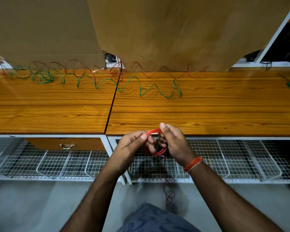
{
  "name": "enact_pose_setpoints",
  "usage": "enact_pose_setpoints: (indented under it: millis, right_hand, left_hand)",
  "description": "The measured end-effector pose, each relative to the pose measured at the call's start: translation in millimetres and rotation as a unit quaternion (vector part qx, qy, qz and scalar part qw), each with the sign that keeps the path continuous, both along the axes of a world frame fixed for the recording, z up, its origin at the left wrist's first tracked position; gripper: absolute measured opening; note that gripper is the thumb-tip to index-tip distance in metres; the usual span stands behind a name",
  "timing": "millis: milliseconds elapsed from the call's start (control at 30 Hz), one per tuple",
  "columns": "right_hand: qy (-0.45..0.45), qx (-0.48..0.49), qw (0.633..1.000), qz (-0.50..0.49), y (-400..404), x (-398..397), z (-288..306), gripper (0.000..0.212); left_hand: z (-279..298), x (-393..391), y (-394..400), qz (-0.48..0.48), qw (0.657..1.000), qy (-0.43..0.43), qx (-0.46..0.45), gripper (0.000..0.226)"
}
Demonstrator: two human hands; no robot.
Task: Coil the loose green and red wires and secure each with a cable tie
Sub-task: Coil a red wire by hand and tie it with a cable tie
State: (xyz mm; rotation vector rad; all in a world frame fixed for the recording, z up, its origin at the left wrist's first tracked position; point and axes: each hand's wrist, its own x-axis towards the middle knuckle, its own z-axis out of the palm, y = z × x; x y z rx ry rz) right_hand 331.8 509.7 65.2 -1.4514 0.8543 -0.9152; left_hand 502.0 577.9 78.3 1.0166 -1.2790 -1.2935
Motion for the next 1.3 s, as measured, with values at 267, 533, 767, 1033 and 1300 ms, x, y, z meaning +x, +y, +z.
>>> enact_pose_setpoints:
  millis: [267, 533, 767, 1033, 1300]
  right_hand:
    - [0.038, -0.089, 0.993, -0.074, 4, 10, -5, 0.041]
    - [0.086, -0.17, 0.976, -0.104, 7, 4, -11, 0.039]
    - [0.046, -0.007, 0.999, 0.017, -4, -33, -39, 0.01]
    - [0.204, -0.045, 0.977, -0.05, 2, -77, -79, 0.01]
    - [0.21, -0.34, 0.911, 0.103, 21, -29, -11, 0.022]
  left_hand:
    - [2, -32, 0, 0.044, 0.896, 0.409, 0.17, 0.028]
    - [5, -29, -4, 0.003, 0.863, 0.446, 0.238, 0.033]
    - [-1, -12, -4, 0.107, 0.862, 0.443, 0.224, 0.02]
    - [0, 20, -2, 0.229, 0.878, 0.395, 0.143, 0.019]
    - [-12, 3, -2, 0.213, 0.974, 0.059, 0.041, 0.023]
